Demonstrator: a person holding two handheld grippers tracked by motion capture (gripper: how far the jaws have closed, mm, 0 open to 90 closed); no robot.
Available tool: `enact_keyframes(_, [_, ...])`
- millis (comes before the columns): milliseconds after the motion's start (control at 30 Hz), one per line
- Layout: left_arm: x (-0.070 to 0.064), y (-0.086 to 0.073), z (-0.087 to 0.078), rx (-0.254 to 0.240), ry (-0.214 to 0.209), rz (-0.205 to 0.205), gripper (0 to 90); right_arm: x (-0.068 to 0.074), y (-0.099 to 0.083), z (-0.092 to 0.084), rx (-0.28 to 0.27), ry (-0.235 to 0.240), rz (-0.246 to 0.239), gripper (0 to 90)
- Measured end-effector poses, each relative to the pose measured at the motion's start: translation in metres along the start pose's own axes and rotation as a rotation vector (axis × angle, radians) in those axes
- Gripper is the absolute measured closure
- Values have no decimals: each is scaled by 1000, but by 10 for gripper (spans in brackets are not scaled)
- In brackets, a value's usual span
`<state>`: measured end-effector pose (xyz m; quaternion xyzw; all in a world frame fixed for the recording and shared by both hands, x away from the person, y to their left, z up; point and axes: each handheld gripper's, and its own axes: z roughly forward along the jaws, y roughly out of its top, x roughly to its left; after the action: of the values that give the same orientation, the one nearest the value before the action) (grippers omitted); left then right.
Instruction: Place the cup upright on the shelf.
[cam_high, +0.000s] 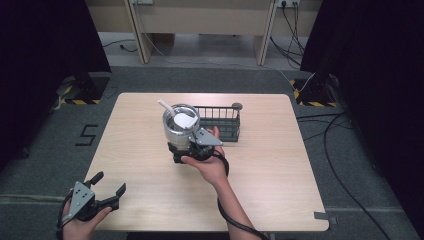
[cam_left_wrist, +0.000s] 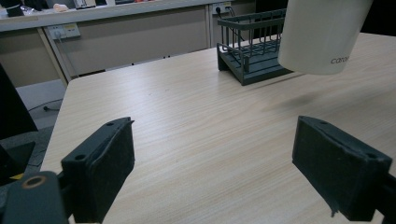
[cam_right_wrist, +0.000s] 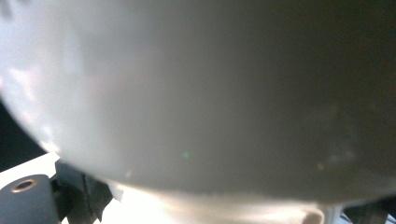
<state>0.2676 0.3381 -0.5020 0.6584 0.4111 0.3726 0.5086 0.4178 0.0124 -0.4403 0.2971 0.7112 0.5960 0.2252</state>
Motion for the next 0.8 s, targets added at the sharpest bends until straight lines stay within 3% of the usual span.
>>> enact_keyframes(800, [0, 0, 0, 1, 1, 1, 124, -32, 14, -9, -6, -93, 9, 99])
